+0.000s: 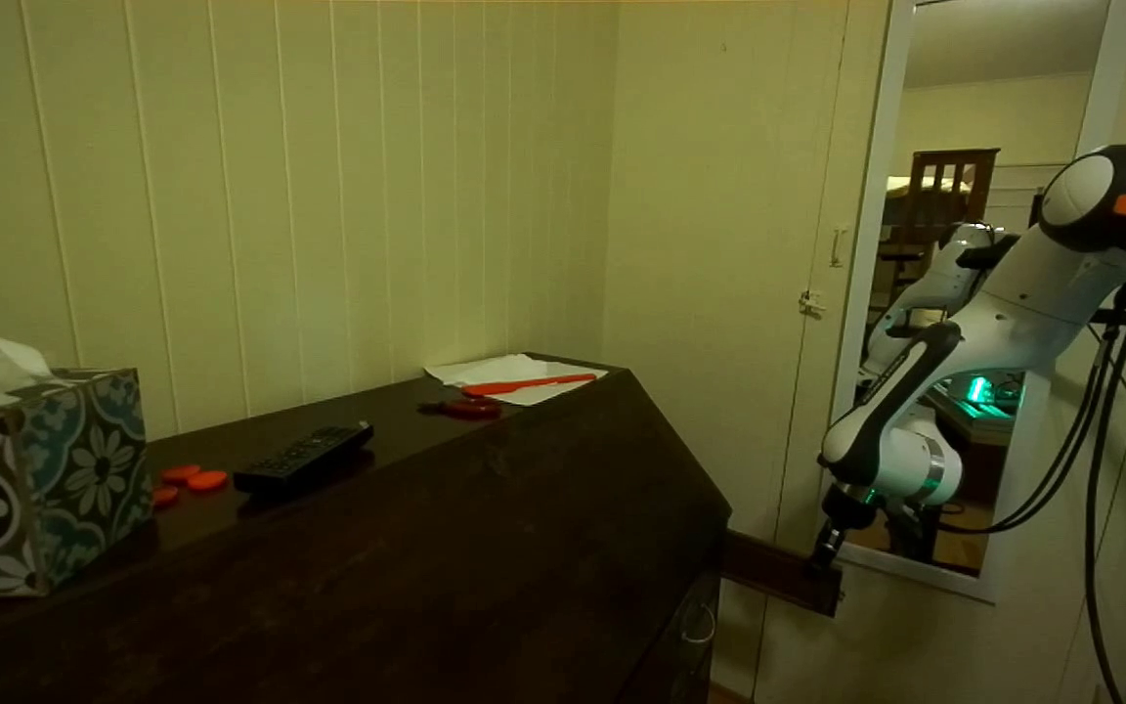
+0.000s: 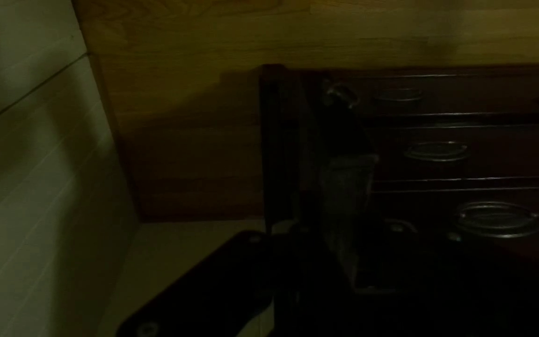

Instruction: Push out the compartment on the far right side of the dresser

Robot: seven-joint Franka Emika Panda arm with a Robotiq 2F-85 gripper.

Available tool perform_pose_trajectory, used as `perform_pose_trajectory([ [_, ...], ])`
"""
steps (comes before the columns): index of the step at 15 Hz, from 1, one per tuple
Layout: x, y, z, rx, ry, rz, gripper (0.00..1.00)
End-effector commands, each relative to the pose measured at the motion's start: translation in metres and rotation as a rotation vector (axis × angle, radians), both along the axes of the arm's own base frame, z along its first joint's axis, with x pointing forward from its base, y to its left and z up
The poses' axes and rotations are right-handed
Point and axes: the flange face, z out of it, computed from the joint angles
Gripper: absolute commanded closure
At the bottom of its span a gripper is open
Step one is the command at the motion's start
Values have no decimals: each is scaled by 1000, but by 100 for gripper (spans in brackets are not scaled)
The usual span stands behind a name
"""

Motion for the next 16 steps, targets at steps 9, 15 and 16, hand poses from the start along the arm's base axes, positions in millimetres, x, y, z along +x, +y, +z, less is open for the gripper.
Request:
perform_pose_trajectory([
  [9, -23, -3, -28, 20, 25, -36, 57],
  [15, -28, 8, -37, 37, 48, -66, 16],
  [16, -29, 10, -34, 36, 46, -77, 9],
])
